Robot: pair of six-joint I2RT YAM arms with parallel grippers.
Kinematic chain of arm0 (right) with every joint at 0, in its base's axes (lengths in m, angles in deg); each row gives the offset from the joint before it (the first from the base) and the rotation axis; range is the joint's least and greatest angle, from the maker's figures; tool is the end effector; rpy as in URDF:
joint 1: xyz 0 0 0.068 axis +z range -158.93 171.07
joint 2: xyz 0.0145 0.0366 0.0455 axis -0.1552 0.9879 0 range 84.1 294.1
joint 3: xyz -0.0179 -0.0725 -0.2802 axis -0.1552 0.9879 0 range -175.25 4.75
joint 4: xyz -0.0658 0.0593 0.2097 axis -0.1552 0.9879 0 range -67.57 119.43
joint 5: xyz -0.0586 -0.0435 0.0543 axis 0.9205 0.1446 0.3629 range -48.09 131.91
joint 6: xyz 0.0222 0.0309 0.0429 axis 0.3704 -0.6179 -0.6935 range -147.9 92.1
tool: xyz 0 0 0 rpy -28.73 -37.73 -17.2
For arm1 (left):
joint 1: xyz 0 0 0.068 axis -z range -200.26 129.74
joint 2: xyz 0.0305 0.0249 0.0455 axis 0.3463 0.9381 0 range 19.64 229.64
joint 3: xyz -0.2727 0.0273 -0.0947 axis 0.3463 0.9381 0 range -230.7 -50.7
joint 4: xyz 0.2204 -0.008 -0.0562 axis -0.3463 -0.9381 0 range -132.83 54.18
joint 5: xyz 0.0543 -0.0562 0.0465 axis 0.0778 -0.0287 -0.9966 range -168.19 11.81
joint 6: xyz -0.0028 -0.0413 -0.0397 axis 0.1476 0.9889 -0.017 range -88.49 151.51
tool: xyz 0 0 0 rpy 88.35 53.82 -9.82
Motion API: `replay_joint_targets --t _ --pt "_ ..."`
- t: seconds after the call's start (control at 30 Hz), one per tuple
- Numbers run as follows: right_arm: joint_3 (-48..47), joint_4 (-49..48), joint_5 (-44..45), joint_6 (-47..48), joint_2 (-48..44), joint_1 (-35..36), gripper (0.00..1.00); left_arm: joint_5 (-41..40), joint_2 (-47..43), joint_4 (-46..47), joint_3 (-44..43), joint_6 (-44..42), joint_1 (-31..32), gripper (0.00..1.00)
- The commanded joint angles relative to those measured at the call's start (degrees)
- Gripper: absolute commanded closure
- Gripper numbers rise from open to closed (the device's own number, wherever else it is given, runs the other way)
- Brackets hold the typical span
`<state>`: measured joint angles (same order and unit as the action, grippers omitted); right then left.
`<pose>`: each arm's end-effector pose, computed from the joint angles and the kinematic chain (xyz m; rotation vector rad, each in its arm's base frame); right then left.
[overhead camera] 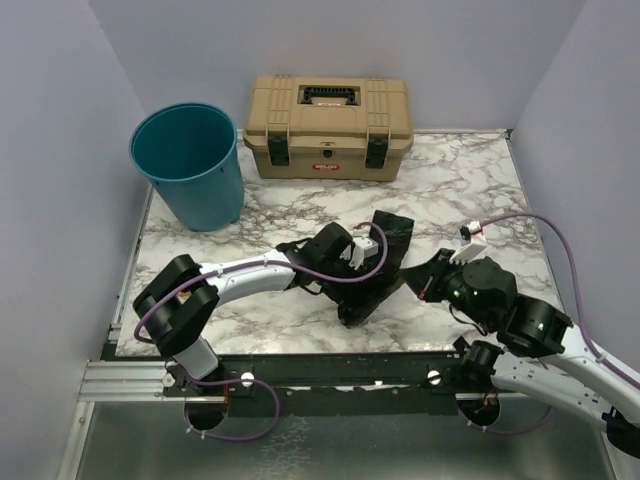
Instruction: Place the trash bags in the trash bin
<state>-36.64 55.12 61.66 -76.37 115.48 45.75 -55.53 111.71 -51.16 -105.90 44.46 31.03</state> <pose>0.0564 0.0557 0.3123 0.1249 2.0362 0.8377 0.1762 -0.2448 0.2298 1.0363 2.4302 -0.9268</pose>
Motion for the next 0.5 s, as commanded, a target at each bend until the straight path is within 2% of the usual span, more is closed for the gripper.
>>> replay_joint_targets --t 0.0,0.07,0.1,0.27,0.3,0.37,0.47 --pt "-5.52 4.38 -1.45 6.72 3.49 -0.01 0.99 -4.94 -0.45 4.67 -3.22 3.65 0.66 0.84" --pt "-6.98 7.05 1.22 5.84 4.86 -0.02 0.99 -7.91 -2.22 4.71 -3.93 4.56 0.68 0.95" --pt "-7.42 7.77 2.13 5.57 5.28 -0.01 0.99 -9.08 -3.23 4.77 -4.29 4.69 0.72 0.97" --pt "-6.88 6.8 2.98 5.29 6.48 -0.01 0.99 -15.26 -8.71 4.39 -5.34 5.77 0.46 0.98" --pt "-7.05 8.56 4.3 4.15 7.72 -0.01 0.99 -16.58 -9.84 4.11 -5.34 6.16 0.32 0.97" --pt "-7.78 13.72 7.16 0.69 11.08 -0.01 0.99 -18.59 -12.02 3.42 -5.14 6.63 -0.14 0.86" --pt "-8.98 20.55 10.96 -3.85 15.19 -0.03 0.99 -20.7 -13.91 1.4 -4.66 7.01 -1.4 0.82"
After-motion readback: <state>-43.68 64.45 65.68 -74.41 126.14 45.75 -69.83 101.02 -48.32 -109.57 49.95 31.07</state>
